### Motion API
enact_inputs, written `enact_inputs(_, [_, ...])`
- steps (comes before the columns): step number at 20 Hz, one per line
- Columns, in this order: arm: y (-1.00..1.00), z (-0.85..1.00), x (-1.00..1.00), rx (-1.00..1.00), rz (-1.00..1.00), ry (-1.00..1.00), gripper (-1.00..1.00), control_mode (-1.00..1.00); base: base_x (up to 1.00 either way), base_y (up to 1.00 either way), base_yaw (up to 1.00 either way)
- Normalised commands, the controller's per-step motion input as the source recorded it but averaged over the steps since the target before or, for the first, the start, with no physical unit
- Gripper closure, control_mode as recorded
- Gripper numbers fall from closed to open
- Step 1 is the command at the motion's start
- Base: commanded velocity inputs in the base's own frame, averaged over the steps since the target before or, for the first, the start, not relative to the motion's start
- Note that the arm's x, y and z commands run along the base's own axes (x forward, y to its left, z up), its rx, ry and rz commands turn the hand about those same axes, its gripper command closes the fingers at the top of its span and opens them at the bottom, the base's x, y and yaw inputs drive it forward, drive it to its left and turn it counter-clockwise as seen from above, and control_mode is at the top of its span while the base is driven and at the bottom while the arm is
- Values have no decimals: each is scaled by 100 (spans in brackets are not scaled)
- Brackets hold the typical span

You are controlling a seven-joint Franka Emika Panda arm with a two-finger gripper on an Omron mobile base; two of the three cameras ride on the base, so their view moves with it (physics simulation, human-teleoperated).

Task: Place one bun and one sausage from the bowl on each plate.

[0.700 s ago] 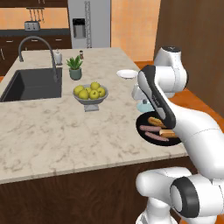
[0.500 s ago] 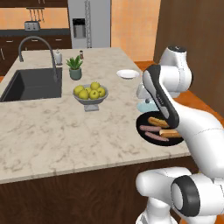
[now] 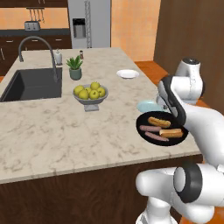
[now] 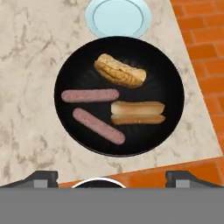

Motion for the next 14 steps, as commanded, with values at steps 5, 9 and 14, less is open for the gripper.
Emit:
enact_inputs(5, [-53, -86, 63, -6, 33, 13, -100, -100, 0, 0, 0])
enact_inputs(9, [0, -58, 84, 0, 20, 4, -100, -100, 0, 0, 0])
enact_inputs(14, [-16, -46, 63, -3, 9, 5, -100, -100, 0, 0, 0])
